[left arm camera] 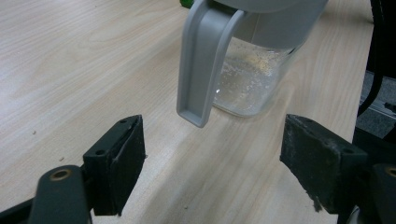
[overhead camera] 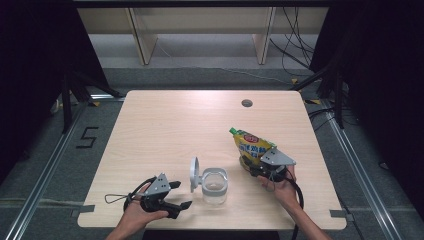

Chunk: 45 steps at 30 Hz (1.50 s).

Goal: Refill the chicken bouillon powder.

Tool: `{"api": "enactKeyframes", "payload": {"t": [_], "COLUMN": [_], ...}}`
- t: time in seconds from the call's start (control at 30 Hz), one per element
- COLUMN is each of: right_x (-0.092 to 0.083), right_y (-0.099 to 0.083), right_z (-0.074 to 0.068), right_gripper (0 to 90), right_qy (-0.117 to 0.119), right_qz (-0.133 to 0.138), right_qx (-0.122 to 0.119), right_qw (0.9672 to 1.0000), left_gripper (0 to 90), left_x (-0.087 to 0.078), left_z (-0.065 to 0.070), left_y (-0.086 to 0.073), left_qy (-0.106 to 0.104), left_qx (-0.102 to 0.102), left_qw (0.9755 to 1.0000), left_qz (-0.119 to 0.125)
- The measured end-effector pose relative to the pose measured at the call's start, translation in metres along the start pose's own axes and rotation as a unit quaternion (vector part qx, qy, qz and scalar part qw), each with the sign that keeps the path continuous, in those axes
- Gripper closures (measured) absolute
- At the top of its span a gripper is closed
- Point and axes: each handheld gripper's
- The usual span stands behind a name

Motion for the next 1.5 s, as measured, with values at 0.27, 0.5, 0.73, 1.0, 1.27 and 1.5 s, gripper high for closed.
{"api": "enactKeyframes", "payload": {"t": [0.27,0.5,0.73,1.0,1.27,1.5], "right_x": [-0.018,-0.043,-0.061,-0.085,-0.100,-0.106], "right_y": [0.010,0.028,0.032,0.037,0.038,0.040], "right_z": [0.002,-0.004,-0.007,-0.017,-0.025,-0.029], "right_gripper": [36.8,36.9,37.0,37.1,37.1,37.2], "right_qy": [-0.038,-0.067,-0.085,-0.100,-0.118,-0.134], "right_qz": [0.010,0.036,0.036,0.041,0.038,0.046], "right_qx": [-0.083,-0.171,-0.227,-0.288,-0.327,-0.372], "right_qw": [0.9958,0.9823,0.9694,0.9516,0.9370,0.9173], "left_gripper": [21.5,21.4,21.5,21.5,21.5,21.5], "left_x": [-0.001,-0.002,-0.004,-0.005,-0.005,-0.006], "left_z": [0.000,0.000,0.001,0.000,0.000,0.000], "left_y": [0.000,0.001,0.002,0.002,0.002,0.003], "left_qy": [-0.002,0.004,0.005,0.009,0.006,0.007], "left_qx": [-0.005,-0.002,-0.004,-0.008,-0.007,-0.005], "left_qw": [1.0000,1.0000,0.9999,0.9999,0.9998,0.9999], "left_qz": [0.003,0.006,0.008,0.011,0.019,0.010]}}
Point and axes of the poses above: each handheld gripper's, and its own axes: x roughly forward along the jaws, y roughly out of its top, z roughly to its right, and after that the axes turned 15 degrees about -y, right-handed
